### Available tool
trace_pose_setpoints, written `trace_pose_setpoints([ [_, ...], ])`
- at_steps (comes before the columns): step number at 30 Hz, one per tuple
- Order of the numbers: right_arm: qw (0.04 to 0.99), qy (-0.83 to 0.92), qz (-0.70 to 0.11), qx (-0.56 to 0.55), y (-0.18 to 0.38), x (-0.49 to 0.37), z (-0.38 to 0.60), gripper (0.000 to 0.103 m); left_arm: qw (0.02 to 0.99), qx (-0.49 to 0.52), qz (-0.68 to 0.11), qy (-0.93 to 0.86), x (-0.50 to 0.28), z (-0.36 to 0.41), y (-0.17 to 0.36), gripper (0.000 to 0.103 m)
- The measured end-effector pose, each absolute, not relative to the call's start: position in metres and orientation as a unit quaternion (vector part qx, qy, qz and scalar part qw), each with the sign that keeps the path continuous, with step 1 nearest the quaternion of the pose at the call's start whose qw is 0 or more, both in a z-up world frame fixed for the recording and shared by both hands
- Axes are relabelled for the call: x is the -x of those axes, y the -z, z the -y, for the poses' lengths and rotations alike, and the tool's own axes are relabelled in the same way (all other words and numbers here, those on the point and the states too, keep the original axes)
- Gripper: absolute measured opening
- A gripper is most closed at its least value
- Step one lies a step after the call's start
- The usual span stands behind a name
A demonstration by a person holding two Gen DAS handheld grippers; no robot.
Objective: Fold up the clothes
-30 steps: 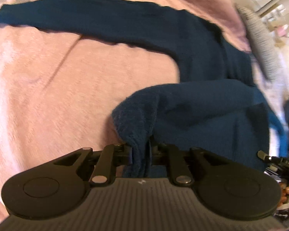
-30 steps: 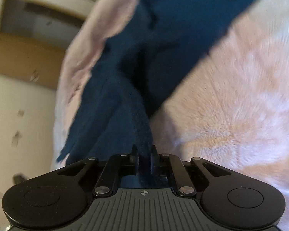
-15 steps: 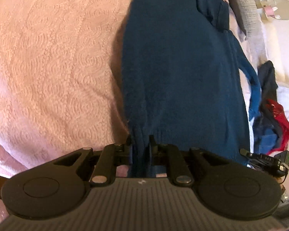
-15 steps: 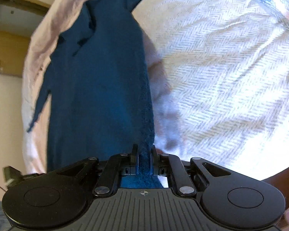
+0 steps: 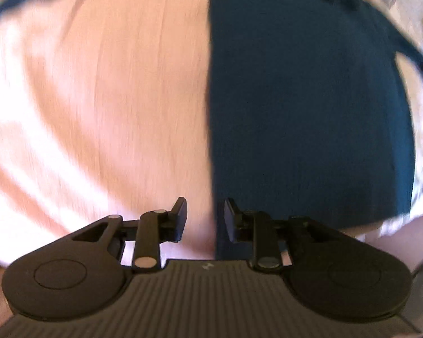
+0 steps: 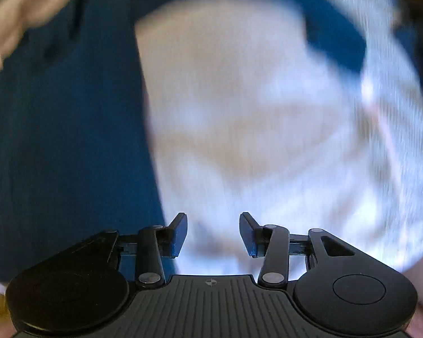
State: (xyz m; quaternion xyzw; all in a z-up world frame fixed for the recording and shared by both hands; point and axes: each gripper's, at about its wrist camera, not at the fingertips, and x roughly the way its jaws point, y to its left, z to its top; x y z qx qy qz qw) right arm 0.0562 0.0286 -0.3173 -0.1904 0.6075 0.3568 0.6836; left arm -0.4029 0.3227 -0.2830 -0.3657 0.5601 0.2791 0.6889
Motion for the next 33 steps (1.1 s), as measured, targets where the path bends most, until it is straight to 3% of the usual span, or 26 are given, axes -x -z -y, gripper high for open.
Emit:
trace_pose_setpoints([
  [5,0.711,-0.437,-0.537,0.124,0.312,-0.075,-0.125,0.045,0.737,0.349,-0.499,-0.295,0.316,-0.361,0.298,0.012],
  [12,0.698,-0.520,-0.471,0.141,0.358,-0.083,-0.221,0.038,0.787,0.330,-0.453,-0.257,0.202,-0.399,0.348,0.012],
  [15,0.692,-0.534,-0.462,0.149,0.383,-0.086,-0.254,0.028,0.795,0.319,-0.445,-0.261,0.176,-0.417,0.366,0.012],
  [17,0.688,-0.545,-0.459,0.139,0.394,-0.088,-0.272,0.016,0.801,0.306,-0.442,-0.264,0.161,-0.426,0.376,0.012],
  [25,0.607,-0.625,-0.466,0.155,0.410,-0.080,-0.362,0.016,0.840,0.294,-0.404,-0.214,0.111,-0.478,0.373,0.011],
  [27,0.605,-0.645,-0.453,0.112,0.395,-0.089,-0.396,0.016,0.856,0.294,-0.363,-0.223,0.095,-0.510,0.356,0.010],
  [33,0.684,-0.566,-0.439,-0.138,0.350,-0.158,-0.449,0.016,0.856,0.292,-0.343,-0.255,0.107,-0.539,0.337,0.012],
])
